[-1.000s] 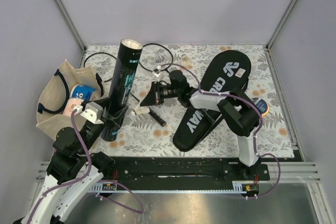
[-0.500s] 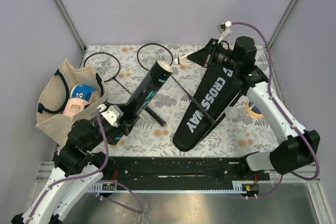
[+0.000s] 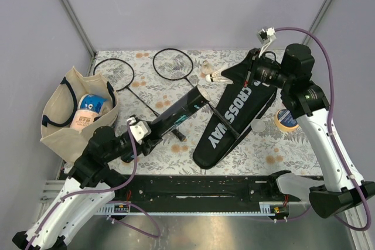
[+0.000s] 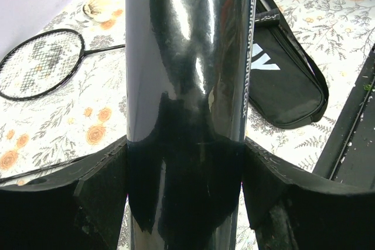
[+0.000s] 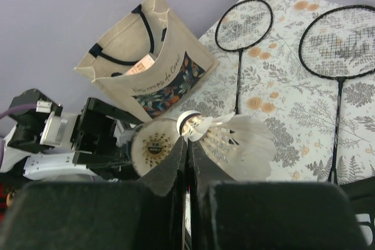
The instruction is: Pack up the badminton gear
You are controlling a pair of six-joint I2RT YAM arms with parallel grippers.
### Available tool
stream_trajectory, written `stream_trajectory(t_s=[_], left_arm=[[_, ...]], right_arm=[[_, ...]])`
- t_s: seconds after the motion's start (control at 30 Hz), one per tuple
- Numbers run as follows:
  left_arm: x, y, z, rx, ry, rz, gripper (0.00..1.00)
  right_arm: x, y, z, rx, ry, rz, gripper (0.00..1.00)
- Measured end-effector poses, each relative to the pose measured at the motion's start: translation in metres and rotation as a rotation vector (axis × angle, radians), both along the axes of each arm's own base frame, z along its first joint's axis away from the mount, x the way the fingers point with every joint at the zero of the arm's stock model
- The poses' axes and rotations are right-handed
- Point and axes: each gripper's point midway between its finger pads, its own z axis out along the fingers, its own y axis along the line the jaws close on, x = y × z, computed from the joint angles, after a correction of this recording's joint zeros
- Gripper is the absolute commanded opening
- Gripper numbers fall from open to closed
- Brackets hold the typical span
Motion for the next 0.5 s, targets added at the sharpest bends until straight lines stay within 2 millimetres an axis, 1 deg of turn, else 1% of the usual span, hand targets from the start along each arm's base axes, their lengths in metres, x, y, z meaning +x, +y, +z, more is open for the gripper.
stream_trajectory(t_s=[0.1,0.2,0.3,0.5], left_arm=[[-0.001,-0.003,-0.002,0.009,0.005,-0.021,0.24],[-0.002,-0.005,-0.004,0.014,0.013,-0.036,0.24],[-0.003,-0.007,-0.004,0.012,0.015,-0.048,0.24],[-0.004,-0.011,0.002,-0.007,-0.005,-0.073,0.24]], right_arm=[[-0.017,-0.001,0.003,-0.007,-0.008,0.043,0.02],[-0.028,0.001,0.001,-0.011,0.005,0.090,0.02],[-0.036,0.003,-0.004,-0.014,0.024,0.129,0.02],[-0.045,0.006,-0.018,-0.016,0.072,0.184,0.01]])
